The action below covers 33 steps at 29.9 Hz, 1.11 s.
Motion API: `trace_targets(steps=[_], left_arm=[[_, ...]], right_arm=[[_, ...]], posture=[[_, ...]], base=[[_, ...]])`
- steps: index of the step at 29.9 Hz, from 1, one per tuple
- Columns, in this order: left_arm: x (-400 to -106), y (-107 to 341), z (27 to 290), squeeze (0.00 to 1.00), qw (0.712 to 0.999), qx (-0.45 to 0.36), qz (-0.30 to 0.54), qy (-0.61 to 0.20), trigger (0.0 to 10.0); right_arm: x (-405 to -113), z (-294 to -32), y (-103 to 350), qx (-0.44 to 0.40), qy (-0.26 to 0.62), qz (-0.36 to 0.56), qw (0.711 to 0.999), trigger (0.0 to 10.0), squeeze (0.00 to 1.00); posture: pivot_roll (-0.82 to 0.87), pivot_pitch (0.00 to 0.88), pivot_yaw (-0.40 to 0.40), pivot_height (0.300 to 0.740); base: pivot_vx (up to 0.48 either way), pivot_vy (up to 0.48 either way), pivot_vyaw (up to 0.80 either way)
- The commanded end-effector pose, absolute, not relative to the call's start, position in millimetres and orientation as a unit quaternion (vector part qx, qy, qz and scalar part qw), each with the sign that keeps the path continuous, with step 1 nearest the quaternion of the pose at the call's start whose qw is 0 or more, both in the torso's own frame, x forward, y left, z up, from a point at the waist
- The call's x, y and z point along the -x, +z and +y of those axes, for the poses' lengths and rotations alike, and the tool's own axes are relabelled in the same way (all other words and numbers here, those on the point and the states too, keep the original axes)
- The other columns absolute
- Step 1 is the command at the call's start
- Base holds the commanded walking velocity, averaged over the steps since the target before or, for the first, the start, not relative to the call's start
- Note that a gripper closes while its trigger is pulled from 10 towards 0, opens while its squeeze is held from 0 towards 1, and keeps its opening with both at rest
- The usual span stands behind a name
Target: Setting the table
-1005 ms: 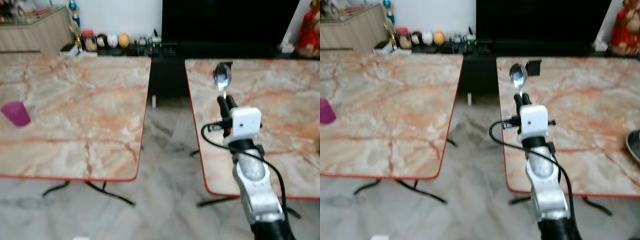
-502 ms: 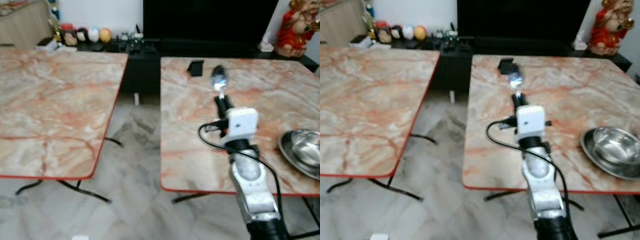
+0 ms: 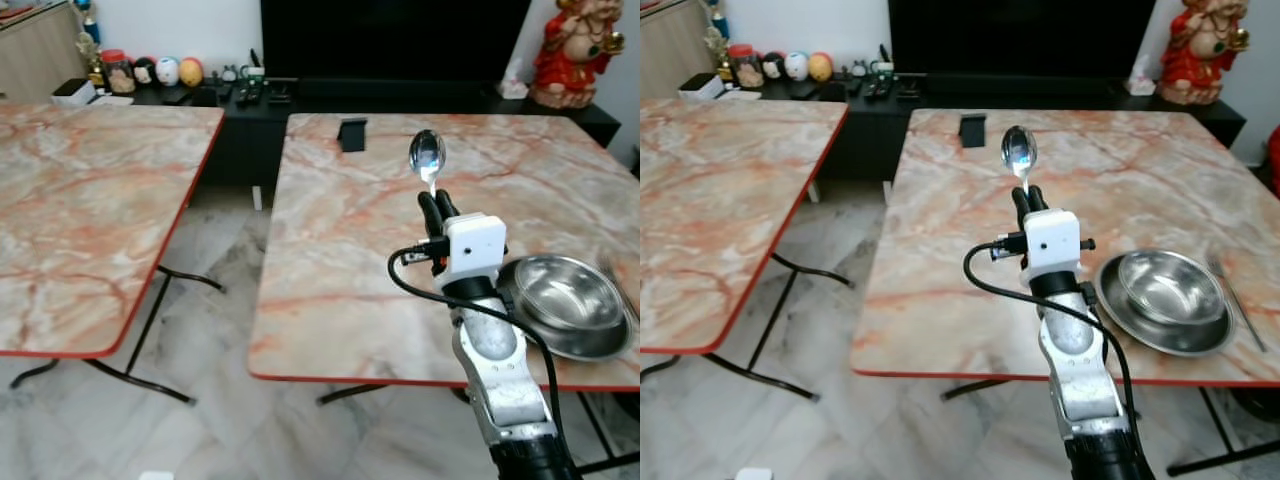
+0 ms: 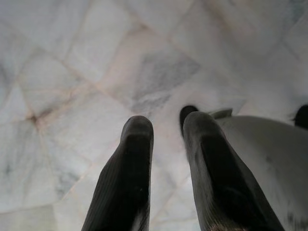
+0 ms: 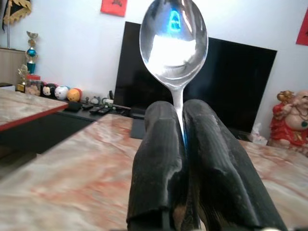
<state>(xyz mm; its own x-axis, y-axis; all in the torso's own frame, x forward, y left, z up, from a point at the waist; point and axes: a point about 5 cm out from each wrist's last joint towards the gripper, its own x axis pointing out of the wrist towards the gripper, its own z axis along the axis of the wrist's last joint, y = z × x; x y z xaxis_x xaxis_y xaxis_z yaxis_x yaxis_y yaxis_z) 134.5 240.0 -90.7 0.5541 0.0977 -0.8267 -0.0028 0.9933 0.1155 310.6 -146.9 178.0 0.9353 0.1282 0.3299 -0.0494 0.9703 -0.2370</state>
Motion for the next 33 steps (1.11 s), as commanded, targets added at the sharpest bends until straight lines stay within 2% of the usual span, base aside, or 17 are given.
trace_targets(steps=[1, 30, 33], left_arm=[[-130, -94, 234, 0.0, 0.875, -0.05, 0.48, 0.018, 10.0], [-128, -94, 235, 0.0, 0.876, -0.053, 0.479, 0.016, 10.0], [-128, -94, 235, 0.0, 0.875, -0.05, 0.48, 0.021, 10.0]], right_arm=[[-312, -154, 183, 0.116, 0.032, -0.181, 0.976, 10.0, 0.0], [-310, -164, 180, 0.129, 0.017, -0.171, 0.977, 10.0, 0.0], [-311, -168, 180, 0.131, 0.011, -0.169, 0.977, 10.0, 0.0]], posture=[[-0.1, 0.0, -0.001, 0.74], [-0.1, 0.0, 0.001, 0.74], [-0.1, 0.0, 0.002, 0.74]], base=[[0.0, -0.315, 0.0], [0.0, -0.312, 0.0], [0.0, 0.0, 0.0]])
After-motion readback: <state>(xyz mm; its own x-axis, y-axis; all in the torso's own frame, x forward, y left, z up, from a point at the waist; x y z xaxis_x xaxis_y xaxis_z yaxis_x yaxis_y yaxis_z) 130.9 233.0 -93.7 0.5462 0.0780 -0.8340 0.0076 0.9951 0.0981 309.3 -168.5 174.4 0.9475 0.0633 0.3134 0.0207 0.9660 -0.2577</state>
